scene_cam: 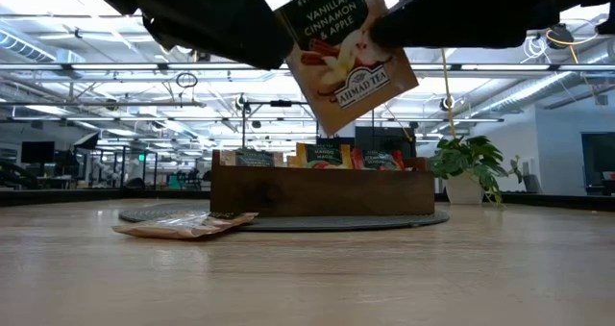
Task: Pick & Place Tea
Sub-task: Put the right brown tea bag into the left section of the wooden organizer
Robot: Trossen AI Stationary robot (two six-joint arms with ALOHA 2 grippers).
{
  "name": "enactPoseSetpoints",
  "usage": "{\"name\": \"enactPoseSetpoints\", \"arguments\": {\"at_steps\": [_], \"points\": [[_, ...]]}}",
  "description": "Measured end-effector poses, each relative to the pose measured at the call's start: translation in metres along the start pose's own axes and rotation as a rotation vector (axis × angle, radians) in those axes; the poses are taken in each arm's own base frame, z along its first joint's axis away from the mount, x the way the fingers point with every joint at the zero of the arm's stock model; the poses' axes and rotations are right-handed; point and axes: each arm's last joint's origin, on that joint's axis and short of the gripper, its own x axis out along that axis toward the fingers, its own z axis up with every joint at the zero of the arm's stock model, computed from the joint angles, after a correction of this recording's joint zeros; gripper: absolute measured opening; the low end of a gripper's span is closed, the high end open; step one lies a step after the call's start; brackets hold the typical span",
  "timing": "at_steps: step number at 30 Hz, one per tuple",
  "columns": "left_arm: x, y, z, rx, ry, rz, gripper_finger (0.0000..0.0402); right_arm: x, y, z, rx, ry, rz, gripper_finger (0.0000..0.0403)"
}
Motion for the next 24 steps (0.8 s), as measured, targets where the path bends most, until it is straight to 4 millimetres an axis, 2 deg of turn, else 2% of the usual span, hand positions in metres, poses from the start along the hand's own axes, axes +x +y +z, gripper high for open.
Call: {"name": "enactPoseSetpoints", "arguments": {"at_steps": [3, 6, 14, 18, 24], "points": [[0.002, -0.001, -0.001, 0.001, 0.002, -0.006, 0.0073, 0.003, -0.002, -0.003, 0.02, 0.005, -0.006, 0.0], [0.008, -0.005, -0.005, 0.045, -0.003, -0.019, 0.0051, 0.009, 0.0, -0.009, 0.017, 0.017, -0.008, 0.0], [0.02, -0.002, -0.005, 0.046, 0.021, -0.065, 0.0037, 0.016, 0.002, -0.018, 0.029, 0.036, -0.013, 0.0], [0.019, -0.003, -0.008, 0.053, 0.045, -0.074, 0.0008, 0.016, 0.002, -0.018, 0.015, 0.034, -0.01, 0.0001], [0.019, -0.002, -0.009, 0.042, 0.061, -0.073, 0.0004, 0.016, 0.003, -0.017, 0.006, 0.024, 0.036, 0.0026]]}}
